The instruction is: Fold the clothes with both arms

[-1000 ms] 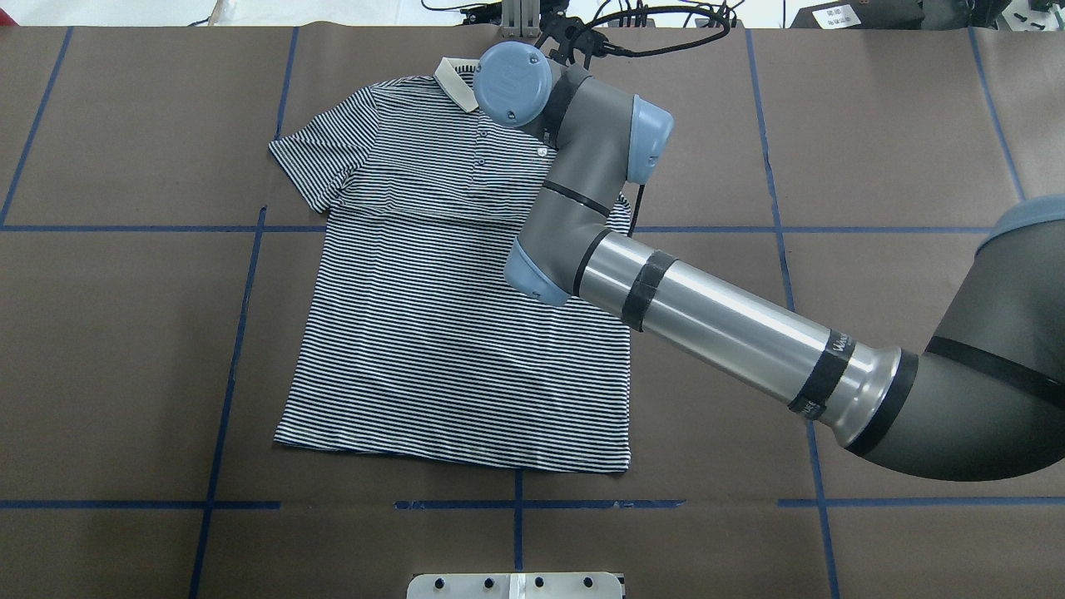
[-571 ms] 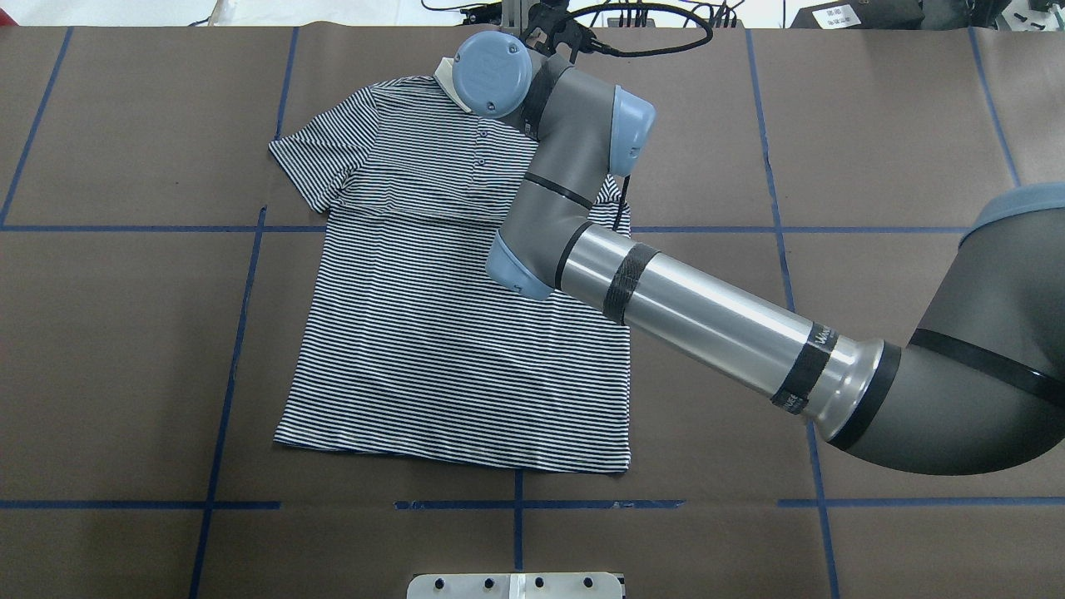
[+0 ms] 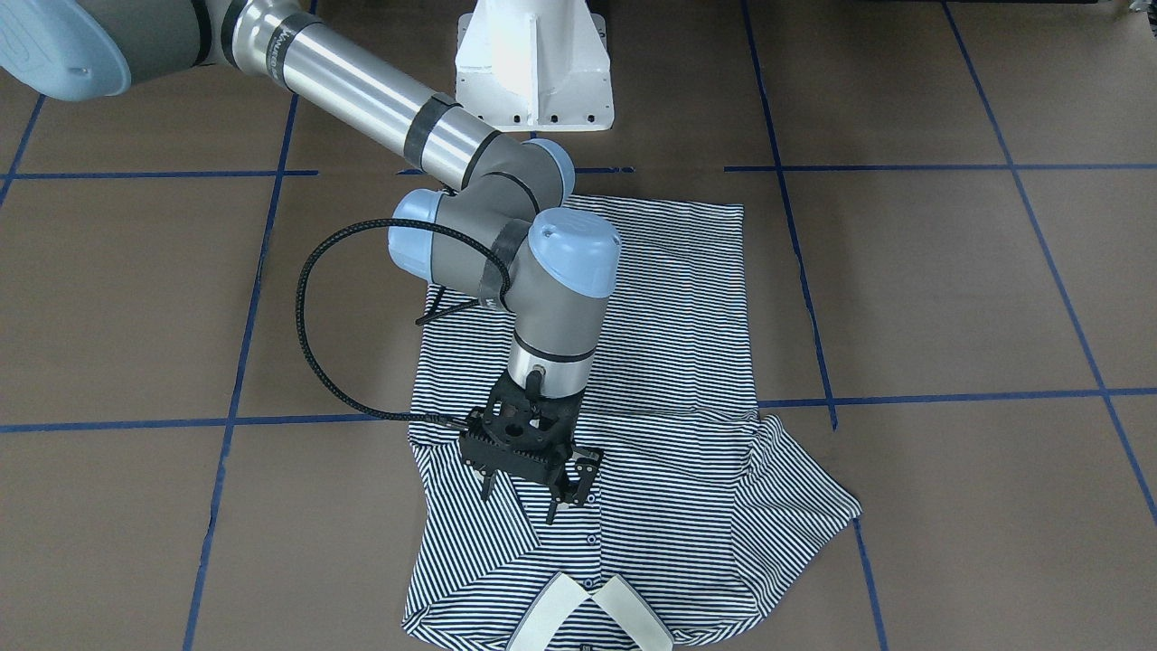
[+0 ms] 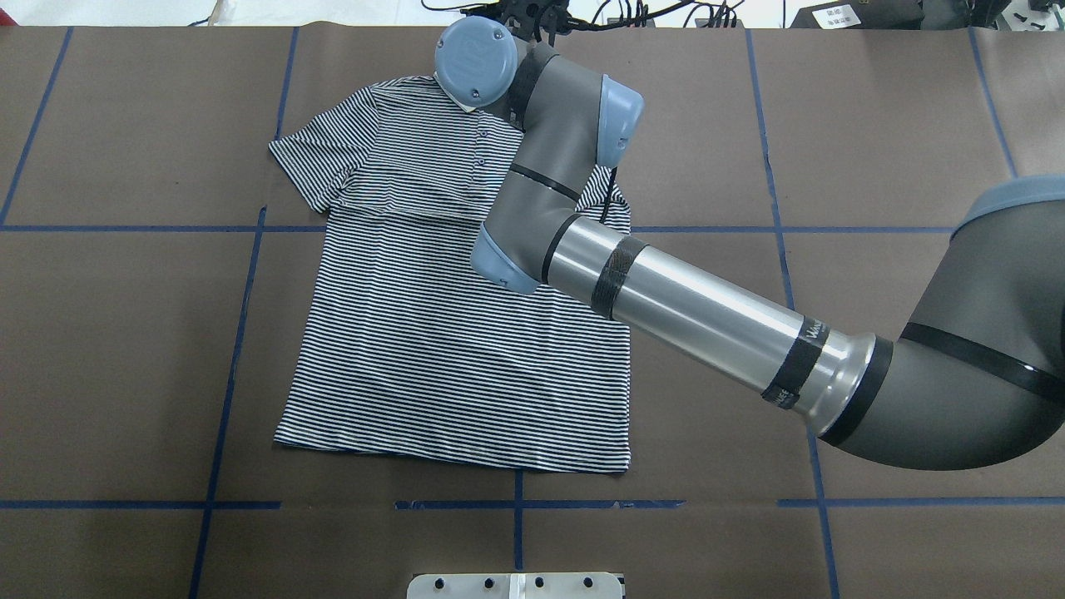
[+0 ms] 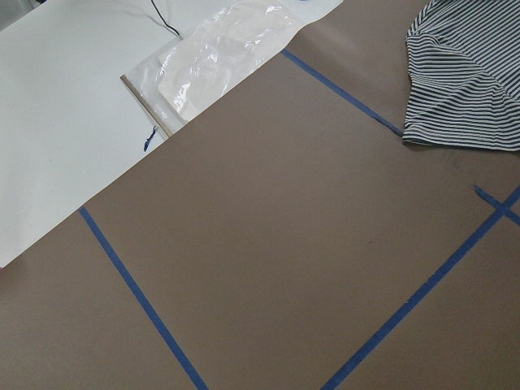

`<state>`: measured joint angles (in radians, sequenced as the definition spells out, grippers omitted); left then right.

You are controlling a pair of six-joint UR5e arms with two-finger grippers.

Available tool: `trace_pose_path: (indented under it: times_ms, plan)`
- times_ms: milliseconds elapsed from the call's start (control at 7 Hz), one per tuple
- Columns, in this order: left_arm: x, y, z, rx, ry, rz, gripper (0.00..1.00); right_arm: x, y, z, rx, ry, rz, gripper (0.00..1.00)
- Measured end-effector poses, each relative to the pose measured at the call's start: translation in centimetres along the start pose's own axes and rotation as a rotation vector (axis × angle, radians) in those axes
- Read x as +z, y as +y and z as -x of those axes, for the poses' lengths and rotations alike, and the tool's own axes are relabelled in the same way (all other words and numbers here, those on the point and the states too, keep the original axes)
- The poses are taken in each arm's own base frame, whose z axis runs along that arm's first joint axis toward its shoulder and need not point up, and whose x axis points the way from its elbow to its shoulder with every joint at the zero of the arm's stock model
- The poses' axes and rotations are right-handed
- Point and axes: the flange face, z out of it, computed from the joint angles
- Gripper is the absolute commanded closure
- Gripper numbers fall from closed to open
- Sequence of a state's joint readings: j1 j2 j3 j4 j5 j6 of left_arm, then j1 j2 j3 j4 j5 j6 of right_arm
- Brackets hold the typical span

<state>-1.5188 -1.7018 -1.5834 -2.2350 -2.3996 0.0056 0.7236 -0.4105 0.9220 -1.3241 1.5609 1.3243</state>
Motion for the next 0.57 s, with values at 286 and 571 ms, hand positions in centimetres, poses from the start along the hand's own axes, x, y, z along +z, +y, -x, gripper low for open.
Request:
trace_pose_path:
  times_ms: [286,571]
  plan:
    - [4.9,-7.6,-3.7,-0.161,0.046,-0.001,0.00,-0.2,-5.0,-7.4,-0.126,-0.055,0.101,0.00]
    - [11.2,-13.6,-9.2,-0.255,0.011,-0.049,0.00,0.0,-9.4,-19.0,-0.261,-0.116,0.173,0.00]
